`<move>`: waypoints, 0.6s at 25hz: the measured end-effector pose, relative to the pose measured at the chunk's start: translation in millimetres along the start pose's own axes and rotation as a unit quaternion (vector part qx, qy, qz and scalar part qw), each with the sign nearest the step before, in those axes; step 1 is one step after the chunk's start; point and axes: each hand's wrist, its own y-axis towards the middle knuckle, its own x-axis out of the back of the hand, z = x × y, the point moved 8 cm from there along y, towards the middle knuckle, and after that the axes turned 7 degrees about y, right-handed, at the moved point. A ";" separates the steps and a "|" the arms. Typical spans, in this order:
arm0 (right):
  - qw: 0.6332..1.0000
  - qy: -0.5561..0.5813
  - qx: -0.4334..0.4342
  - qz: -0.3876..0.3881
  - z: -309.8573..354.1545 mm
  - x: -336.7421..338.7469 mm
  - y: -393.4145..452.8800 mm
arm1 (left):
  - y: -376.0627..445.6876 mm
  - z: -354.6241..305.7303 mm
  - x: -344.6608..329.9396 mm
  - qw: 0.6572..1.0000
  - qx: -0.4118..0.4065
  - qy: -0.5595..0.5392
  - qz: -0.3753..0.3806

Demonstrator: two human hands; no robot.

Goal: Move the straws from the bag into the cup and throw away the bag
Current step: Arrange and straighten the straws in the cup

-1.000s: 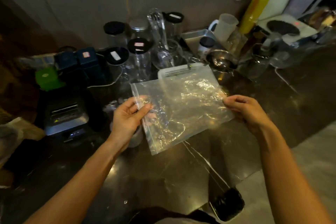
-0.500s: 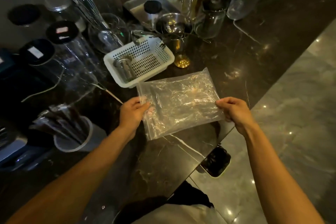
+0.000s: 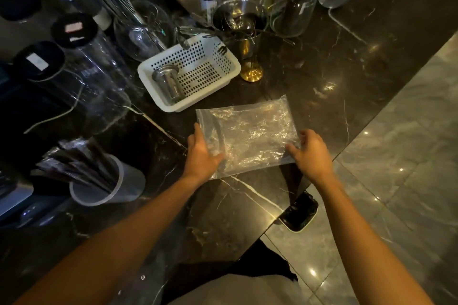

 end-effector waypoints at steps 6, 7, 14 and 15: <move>0.972 -0.125 0.196 0.046 62.1 -29.6 -25.0 | -17.3 -21.0 0.0 0.975 -0.147 0.165 -0.005; 0.968 -0.120 0.210 0.063 71.8 -37.7 -28.1 | -21.1 -23.0 1.7 0.972 -0.149 0.182 -0.010; 0.929 -0.110 0.307 0.177 174.8 -113.1 -64.5 | -63.7 -29.5 78.4 0.958 -0.200 0.194 -0.064; 0.922 -0.098 0.320 0.194 193.5 -122.0 -69.4 | -70.0 -31.3 96.7 0.955 -0.209 0.195 -0.082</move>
